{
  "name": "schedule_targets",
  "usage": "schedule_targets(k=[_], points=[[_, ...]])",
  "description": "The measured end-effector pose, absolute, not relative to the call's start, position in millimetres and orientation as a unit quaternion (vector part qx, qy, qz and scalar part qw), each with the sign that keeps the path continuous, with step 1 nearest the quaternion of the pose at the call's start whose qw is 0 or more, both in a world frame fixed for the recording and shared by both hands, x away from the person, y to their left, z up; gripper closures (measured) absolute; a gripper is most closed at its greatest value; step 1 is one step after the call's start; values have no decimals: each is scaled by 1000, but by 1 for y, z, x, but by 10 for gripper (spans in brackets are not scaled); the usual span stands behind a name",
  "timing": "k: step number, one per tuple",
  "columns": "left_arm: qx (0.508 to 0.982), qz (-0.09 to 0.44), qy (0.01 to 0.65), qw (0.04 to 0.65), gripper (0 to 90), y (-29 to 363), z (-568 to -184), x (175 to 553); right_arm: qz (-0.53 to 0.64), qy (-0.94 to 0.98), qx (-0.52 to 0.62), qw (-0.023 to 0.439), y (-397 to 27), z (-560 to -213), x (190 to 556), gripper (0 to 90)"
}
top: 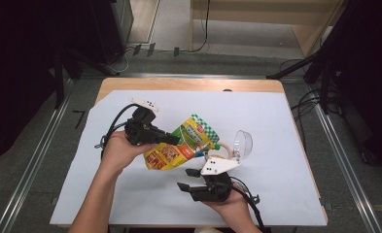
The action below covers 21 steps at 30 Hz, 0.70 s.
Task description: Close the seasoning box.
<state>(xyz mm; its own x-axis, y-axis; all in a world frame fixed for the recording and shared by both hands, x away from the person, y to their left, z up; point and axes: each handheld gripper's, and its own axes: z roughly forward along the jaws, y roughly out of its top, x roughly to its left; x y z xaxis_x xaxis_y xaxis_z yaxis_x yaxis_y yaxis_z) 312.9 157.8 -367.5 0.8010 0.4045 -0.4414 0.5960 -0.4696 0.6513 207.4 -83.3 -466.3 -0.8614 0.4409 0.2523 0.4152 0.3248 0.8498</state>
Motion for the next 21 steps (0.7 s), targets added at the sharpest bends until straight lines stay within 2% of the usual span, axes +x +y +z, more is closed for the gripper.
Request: schedule_targets(k=[9, 21], points=[[838, -118, 296, 442, 894, 167, -365, 314, 518, 815, 261, 14, -84, -468, 209, 483], [816, -91, 322, 471, 896, 190, -368, 328, 516, 817, 259, 14, -82, -469, 209, 483]])
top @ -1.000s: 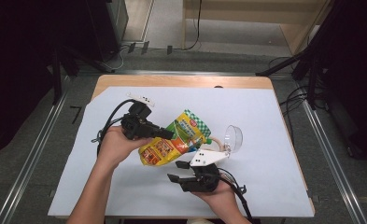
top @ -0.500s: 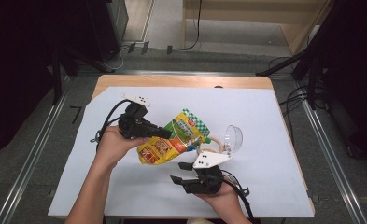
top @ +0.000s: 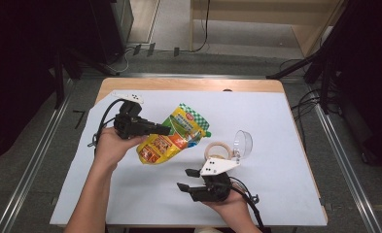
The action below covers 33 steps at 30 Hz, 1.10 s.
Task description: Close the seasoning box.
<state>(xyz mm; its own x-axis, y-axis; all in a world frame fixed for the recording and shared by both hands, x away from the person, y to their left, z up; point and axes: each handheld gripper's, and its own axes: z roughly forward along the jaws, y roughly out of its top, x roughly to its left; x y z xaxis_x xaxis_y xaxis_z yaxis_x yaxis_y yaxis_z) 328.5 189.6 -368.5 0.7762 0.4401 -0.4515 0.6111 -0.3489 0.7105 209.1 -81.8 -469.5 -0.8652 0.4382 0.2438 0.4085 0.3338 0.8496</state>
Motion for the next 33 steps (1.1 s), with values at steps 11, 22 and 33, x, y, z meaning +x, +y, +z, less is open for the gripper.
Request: schedule_targets(k=[11, 22, 33], points=[[807, -54, 331, 487, 898, 197, -385, 348, 514, 815, 266, 14, -84, -472, 212, 483], [802, -49, 350, 482, 897, 200, -404, 356, 516, 812, 271, 8, -86, -474, 214, 483], [790, -51, 362, 492, 894, 217, -408, 349, 517, 812, 270, 10, -87, -473, 215, 483]])
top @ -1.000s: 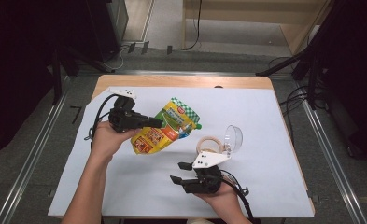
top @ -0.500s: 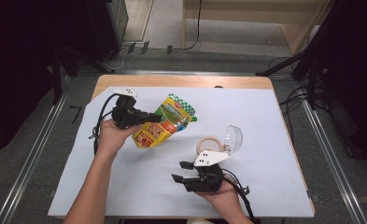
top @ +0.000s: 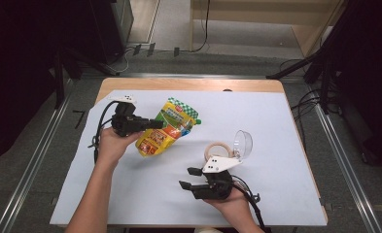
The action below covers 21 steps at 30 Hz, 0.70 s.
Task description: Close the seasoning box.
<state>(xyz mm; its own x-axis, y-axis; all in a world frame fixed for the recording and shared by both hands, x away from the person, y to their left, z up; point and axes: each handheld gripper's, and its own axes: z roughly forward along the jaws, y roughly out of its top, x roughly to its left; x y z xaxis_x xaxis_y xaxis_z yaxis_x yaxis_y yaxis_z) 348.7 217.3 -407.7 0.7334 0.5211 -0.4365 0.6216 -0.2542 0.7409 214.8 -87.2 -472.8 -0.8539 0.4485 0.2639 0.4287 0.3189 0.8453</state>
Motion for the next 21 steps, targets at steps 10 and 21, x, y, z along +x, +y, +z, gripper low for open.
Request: schedule_targets(k=[10, 21], points=[[787, -43, 374, 489, 885, 239, -409, 338, 517, 812, 270, 11, -88, -472, 215, 483], [778, -40, 392, 490, 877, 267, -413, 324, 514, 814, 269, 12, -87, -473, 215, 483]])
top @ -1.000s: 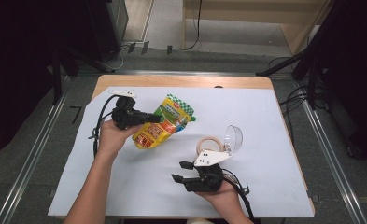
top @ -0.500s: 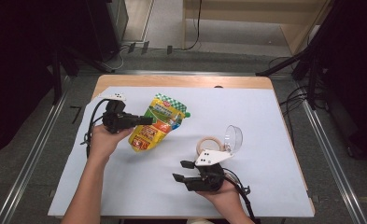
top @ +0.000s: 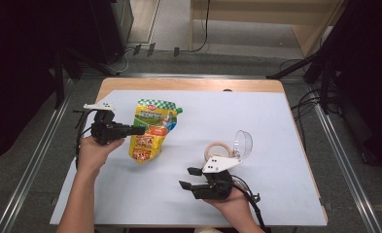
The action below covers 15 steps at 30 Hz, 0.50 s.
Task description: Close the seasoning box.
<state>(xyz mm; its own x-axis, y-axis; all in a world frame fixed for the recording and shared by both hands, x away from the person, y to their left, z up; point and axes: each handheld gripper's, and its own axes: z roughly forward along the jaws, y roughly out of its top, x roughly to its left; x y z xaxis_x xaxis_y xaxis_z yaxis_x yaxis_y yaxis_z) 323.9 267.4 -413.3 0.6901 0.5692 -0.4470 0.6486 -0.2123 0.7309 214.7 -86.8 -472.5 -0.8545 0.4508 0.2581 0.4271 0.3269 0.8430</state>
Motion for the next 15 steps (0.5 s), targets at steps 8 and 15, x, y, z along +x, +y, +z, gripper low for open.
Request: schedule_targets(k=[8, 15], points=[[771, -51, 403, 491, 860, 281, -418, 314, 512, 816, 269, 10, -86, -473, 215, 483], [771, -49, 406, 489, 819, 291, -423, 306, 512, 816, 269, 10, -86, -474, 216, 483]])
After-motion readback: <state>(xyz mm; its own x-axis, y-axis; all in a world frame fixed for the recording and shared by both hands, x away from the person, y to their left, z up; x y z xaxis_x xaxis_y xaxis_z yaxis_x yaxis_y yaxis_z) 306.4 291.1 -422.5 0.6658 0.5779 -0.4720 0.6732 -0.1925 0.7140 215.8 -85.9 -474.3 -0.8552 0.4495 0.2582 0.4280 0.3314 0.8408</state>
